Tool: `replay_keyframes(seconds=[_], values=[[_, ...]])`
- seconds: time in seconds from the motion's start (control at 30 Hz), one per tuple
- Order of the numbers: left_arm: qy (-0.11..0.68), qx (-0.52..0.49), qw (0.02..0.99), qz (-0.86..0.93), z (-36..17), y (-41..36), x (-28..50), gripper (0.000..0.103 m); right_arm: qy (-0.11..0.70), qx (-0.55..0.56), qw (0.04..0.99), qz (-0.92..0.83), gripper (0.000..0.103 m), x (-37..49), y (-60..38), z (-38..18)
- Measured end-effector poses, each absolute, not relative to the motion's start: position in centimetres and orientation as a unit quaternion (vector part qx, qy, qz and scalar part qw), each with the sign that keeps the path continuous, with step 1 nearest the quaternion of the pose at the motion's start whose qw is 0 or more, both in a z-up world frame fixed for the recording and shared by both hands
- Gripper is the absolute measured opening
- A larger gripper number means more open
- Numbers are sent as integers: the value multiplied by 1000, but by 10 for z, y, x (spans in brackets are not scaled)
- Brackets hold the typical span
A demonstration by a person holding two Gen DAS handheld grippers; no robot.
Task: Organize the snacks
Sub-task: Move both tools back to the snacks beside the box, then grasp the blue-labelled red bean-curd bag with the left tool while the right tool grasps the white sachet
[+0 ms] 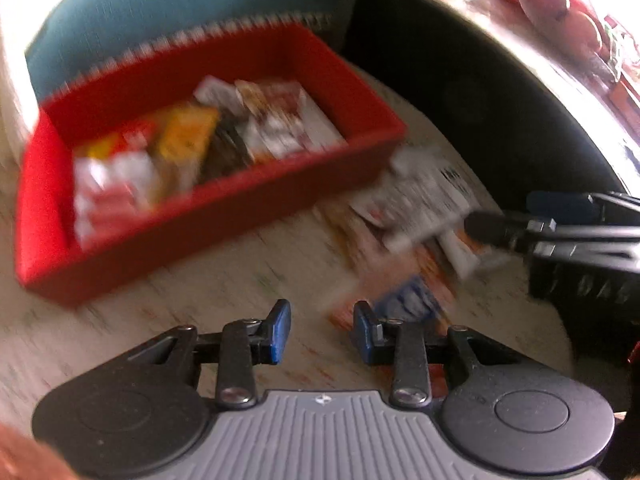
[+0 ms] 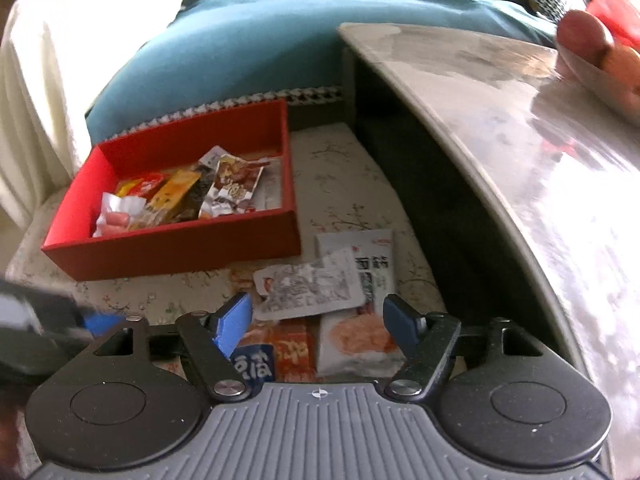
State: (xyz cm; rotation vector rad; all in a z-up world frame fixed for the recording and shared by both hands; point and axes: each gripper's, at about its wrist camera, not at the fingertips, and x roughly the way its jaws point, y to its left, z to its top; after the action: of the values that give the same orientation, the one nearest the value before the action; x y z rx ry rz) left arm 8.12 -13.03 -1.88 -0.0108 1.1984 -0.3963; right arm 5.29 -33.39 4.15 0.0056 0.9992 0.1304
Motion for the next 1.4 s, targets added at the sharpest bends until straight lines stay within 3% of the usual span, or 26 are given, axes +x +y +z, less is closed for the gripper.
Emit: replay_keyframes(seconds=[0.07,0.23,0.37,0.5,0.77,0.9,1.2,1.27,1.4], values=[[575,-37,797,-178,-24,-136,75,40,471,18,880,67,78,52,-342,46],[605,-124,772,-148,-37,-157,69,52,454,59,884,90,79,52,-357,55],[607,-108,781,-102,-43,-178,68,64,457,77,879,115,79,51,-361,53],[604,-92,788,-73,-54,-192,66,69,462,106,871,128,79,51,-371,51],[598,-21,794,-103,-53,-185,52,51,476,173,851,138,81,57,-381,44],[604,7,790,-105,-50,-155,45,50,486,149,850,142,81,68,-361,35],[609,12,781,-135,-49,-104,44,50,536,-38,832,136,81,127,-313,-30],[612,-1,777,-146,-50,-99,47,50,527,-62,833,157,95,128,-311,-39],[611,-9,775,-162,-45,-89,47,50,549,-14,817,176,97,114,-311,-36]])
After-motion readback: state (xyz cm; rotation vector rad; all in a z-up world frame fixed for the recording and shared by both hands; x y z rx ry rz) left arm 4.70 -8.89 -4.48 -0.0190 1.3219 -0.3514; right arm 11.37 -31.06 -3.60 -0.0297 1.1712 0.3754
